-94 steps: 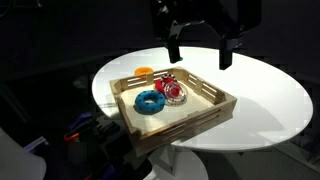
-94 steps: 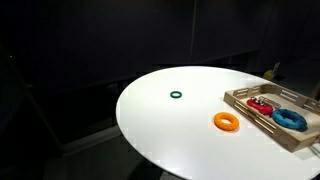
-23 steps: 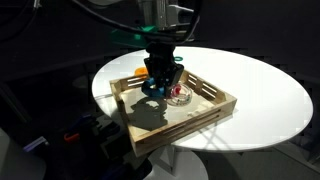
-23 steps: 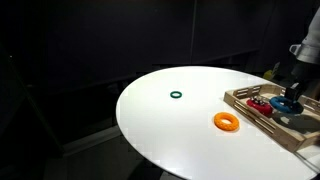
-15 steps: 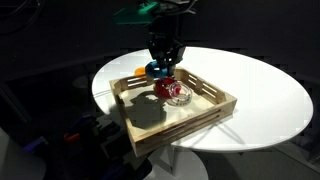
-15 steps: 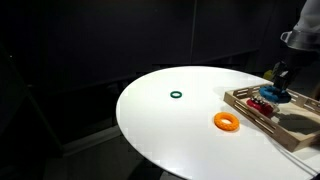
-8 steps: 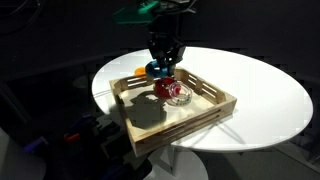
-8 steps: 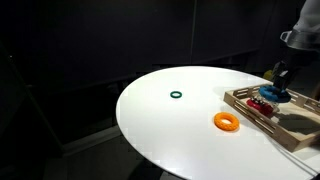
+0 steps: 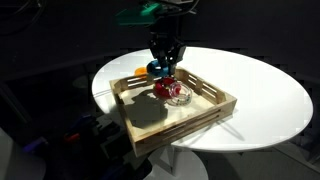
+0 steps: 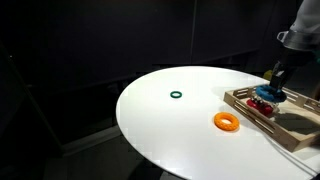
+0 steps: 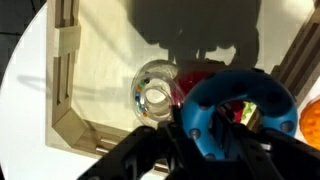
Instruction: Pick up the blue ring and put it on the table
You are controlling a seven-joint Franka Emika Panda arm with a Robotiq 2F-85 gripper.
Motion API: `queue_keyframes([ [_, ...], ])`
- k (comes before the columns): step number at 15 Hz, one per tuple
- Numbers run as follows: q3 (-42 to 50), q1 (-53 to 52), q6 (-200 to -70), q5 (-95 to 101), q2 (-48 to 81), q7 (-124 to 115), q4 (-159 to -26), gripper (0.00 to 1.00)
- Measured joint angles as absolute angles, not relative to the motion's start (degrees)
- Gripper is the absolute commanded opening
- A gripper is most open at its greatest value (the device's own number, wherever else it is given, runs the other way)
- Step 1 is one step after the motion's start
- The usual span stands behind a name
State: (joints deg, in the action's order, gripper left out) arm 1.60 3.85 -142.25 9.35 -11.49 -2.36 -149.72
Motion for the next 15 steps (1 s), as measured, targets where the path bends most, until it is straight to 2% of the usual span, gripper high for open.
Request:
queue_keyframes([
  [15,-3.95,-4.86,-146.10,0.16,1.66,0.13,-138.30,0.12],
])
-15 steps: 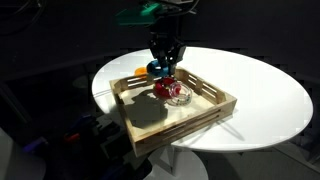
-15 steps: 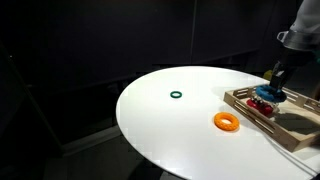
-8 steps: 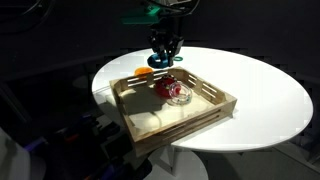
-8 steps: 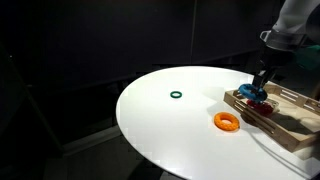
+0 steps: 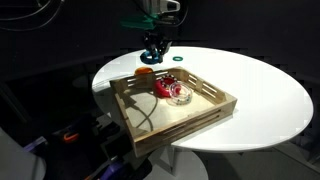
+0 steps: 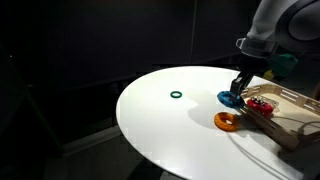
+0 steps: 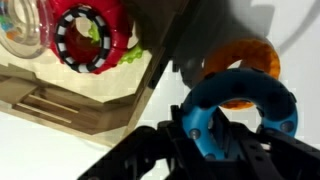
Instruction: Pick up the blue ring and put it on the table
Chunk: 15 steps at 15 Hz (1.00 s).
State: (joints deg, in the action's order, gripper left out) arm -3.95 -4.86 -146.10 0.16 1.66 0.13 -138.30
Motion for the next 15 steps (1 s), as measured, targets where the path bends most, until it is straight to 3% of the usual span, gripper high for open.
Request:
queue_keyframes([
  [1,-4.44,-5.21,-146.10,-0.53,2.46,0.49,-137.83,0.51],
  [7,-5.44,-5.88,-146.02,-0.77,4.78,1.45,-136.17,0.97],
  [15,-4.28,-4.02,-135.82,-0.77,2.13,5.17,-130.78,1.00],
])
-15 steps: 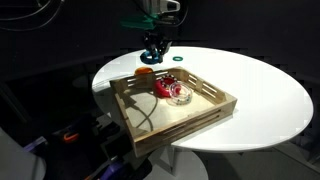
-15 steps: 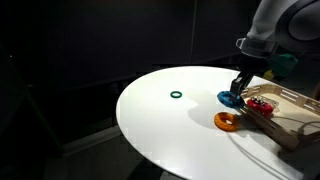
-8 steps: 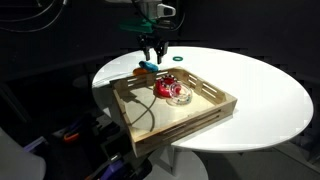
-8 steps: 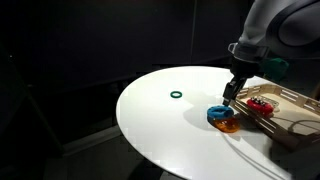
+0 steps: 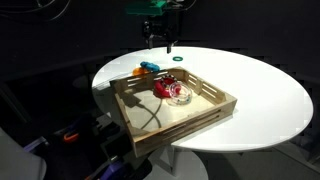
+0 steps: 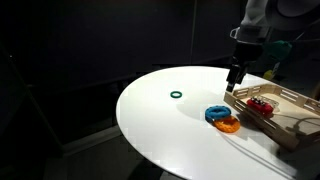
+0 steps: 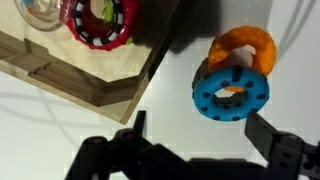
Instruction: Pick up the blue ring and put it on the table
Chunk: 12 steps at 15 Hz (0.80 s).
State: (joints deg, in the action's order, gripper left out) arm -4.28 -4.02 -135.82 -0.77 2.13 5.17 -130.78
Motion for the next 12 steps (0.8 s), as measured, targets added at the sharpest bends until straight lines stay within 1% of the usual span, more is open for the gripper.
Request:
queue_keyframes([
  [6,-2.34,-2.47,-122.79,-0.91,-3.08,8.53,-126.42,1.00],
  [12,-0.85,-1.52,-114.84,-0.59,-9.60,8.65,-123.57,1.00],
])
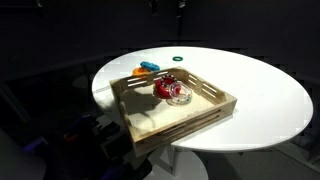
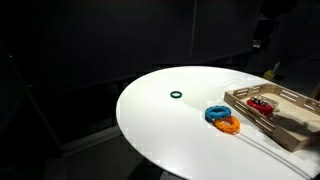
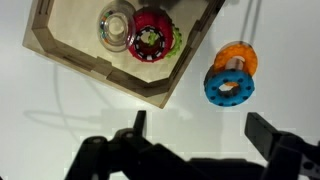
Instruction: Pick up the blue ring and put it on the table
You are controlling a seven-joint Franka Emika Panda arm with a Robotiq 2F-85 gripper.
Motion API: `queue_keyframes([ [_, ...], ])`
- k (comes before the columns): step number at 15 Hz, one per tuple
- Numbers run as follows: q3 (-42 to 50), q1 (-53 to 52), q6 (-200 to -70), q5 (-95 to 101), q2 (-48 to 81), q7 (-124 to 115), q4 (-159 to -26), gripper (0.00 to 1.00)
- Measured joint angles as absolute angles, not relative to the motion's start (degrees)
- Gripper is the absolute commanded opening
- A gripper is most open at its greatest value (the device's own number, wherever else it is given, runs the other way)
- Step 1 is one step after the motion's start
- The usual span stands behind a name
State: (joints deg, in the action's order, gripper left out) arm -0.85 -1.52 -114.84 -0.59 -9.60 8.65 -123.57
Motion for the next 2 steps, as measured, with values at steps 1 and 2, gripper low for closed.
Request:
queue_keyframes([
  [1,-0.64,-1.47,-114.13,-0.59,-10.22,8.65,-123.20,1.00],
  [2,-0.44,-1.46,-113.85,-0.60,-10.66,8.69,-122.97,1.00],
])
